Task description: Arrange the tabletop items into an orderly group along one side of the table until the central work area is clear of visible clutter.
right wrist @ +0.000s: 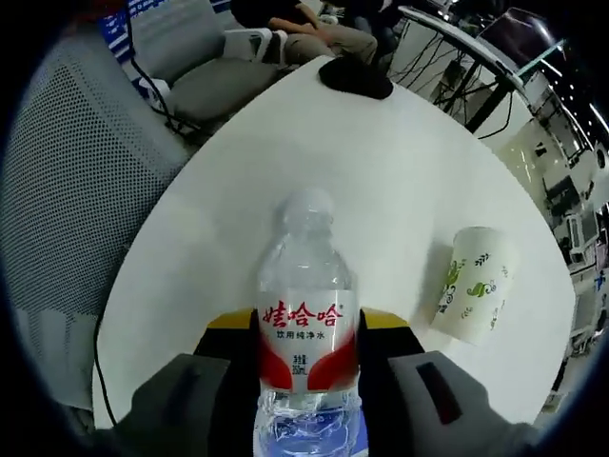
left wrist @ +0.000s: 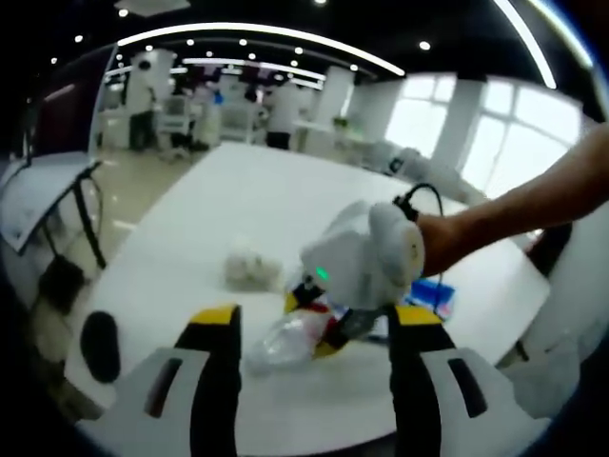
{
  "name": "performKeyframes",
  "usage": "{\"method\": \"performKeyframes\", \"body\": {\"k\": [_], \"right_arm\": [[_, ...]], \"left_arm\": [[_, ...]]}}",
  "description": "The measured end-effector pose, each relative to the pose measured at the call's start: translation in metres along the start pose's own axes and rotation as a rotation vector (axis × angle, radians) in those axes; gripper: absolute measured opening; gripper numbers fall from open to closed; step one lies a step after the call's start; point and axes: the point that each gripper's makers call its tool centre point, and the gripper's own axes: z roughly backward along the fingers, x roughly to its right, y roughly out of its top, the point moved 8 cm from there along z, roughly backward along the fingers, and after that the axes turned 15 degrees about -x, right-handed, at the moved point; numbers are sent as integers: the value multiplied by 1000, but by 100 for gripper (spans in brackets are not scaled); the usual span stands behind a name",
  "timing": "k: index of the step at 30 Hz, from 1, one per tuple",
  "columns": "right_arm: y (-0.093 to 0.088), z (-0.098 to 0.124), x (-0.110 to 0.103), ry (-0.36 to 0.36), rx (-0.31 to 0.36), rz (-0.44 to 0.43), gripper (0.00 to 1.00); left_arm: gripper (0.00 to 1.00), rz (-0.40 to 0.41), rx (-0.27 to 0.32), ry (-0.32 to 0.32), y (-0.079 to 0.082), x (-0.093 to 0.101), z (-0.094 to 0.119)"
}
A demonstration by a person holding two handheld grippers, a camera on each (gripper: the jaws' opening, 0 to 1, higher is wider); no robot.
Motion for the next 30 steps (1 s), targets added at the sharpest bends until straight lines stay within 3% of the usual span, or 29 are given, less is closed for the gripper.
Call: {"method": "performKeyframes", "body": {"k": [7, 9, 16, 19, 25, 28, 30], "right_arm": [[-7, 6, -4, -21, 19, -55, 38], [-7, 9, -5, -23, 38, -81, 38], [-7, 16, -10, -45, 62, -126, 37], [-7, 19, -11, -53, 74, -145, 37], [-11, 23, -16, -64, 89, -183, 37], [-13, 23, -21, -69, 96, -200, 37], [-14, 23, -24, -70, 94, -205, 37]], "left_arm": [[59, 21, 5, -4, 0, -1, 0], [58, 70, 12, -16, 0, -4, 0], [56, 352, 38, -30, -9, -31, 0], [55, 425, 31, -28, -14, -39, -1], [55, 482, -46, -43, -25, -37, -12], [55, 560, -52, -68, -27, -35, -17], [55, 599, -92, -83, -31, -31, -25]]}}
